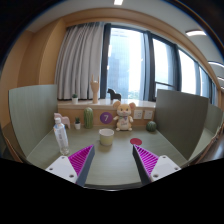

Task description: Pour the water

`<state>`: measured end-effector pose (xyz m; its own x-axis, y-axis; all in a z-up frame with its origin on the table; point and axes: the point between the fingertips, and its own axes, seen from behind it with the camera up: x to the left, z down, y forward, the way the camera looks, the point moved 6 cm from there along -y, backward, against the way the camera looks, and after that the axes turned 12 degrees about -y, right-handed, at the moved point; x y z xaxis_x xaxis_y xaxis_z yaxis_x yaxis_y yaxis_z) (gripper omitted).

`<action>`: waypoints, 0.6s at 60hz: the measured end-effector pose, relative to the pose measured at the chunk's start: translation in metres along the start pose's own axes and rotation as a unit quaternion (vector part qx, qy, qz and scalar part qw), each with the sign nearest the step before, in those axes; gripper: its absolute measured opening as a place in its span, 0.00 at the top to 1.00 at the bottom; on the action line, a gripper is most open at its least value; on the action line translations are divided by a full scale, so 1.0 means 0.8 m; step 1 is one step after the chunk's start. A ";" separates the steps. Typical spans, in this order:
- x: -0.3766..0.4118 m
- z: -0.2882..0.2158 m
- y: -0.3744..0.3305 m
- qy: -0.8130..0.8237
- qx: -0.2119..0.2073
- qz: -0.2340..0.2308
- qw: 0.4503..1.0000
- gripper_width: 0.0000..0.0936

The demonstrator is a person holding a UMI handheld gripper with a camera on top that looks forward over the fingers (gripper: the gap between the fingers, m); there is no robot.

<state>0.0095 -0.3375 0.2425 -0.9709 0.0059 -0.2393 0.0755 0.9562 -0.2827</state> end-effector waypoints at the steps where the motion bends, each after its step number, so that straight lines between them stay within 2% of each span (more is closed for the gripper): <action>1: 0.003 0.001 0.001 -0.001 -0.002 -0.002 1.000 0.17; 13: 0.111 0.043 0.061 -0.004 -0.051 -0.063 0.997 0.17; 28: 0.253 0.066 0.128 -0.017 -0.054 -0.135 0.989 0.16; 36: 0.299 0.052 0.169 -0.012 -0.064 -0.148 0.987 0.16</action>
<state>-0.2029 -0.2188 0.1086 -0.9405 -0.2849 -0.1852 -0.2419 0.9440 -0.2243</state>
